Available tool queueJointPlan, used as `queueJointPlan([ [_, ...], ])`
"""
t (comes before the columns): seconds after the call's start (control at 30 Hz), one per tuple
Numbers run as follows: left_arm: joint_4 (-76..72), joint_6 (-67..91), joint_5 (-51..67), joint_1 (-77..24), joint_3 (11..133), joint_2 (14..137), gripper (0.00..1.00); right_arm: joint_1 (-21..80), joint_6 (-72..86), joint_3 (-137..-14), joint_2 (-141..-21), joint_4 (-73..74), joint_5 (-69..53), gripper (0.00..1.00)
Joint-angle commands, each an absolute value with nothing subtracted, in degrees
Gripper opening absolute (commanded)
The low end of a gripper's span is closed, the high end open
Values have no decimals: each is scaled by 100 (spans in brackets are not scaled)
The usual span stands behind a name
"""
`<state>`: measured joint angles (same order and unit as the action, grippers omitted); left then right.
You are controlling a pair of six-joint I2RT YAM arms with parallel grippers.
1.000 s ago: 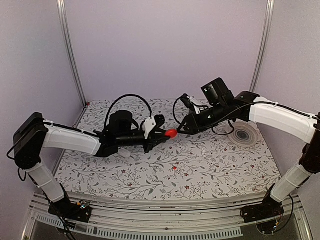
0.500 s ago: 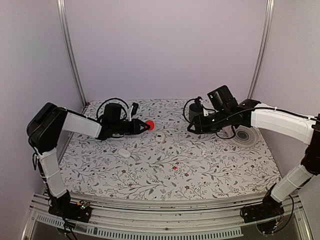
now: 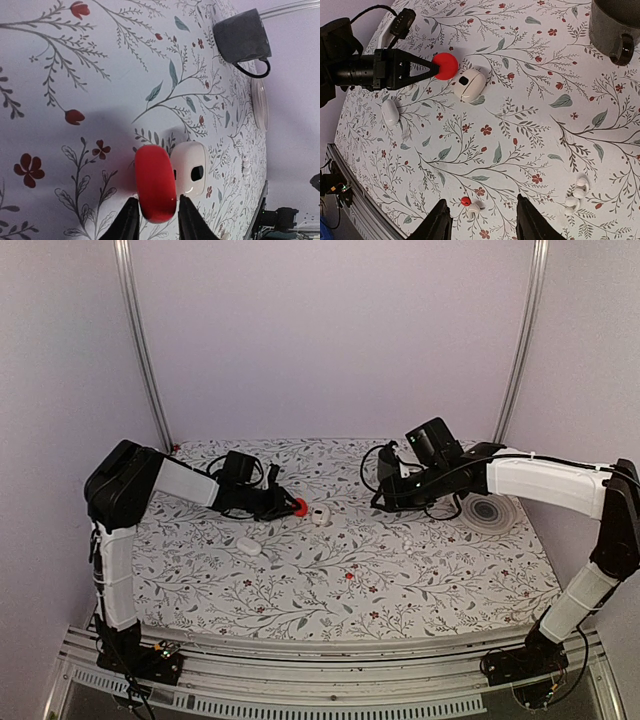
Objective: Insert the wireless bluetooth earbuds into the charging case
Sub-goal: Place the charging case with the earbuds at the center of the board.
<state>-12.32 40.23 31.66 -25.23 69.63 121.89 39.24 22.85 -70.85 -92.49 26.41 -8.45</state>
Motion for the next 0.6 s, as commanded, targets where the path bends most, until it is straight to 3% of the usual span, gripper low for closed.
queueJointPlan([
  [0.0, -916, 3941, 3036, -2452, 7097, 12174, 31, 3885, 2240, -7199, -9229, 2481, -832, 46],
  [0.17, -771, 3774, 2817, -2441, 7016, 12048, 37, 3884, 2259, -7231, -9254, 2469, -822, 47],
  [0.27, -690, 3637, 2557, -2435, 6933, 11860, 51, 3876, 2272, -7275, -9264, 2464, -779, 47],
  [0.5, -493, 2888, 1065, -2689, 6478, 10482, 63, 3883, 2288, -7158, -8989, 2238, -401, 53],
  [0.53, -451, 2738, 741, -2793, 6402, 10254, 66, 3877, 2293, -7124, -8911, 2185, -320, 54],
  [0.57, -441, 2563, 440, -2913, 6313, 10033, 87, 3869, 2307, -7083, -8839, 2123, -229, 54],
])
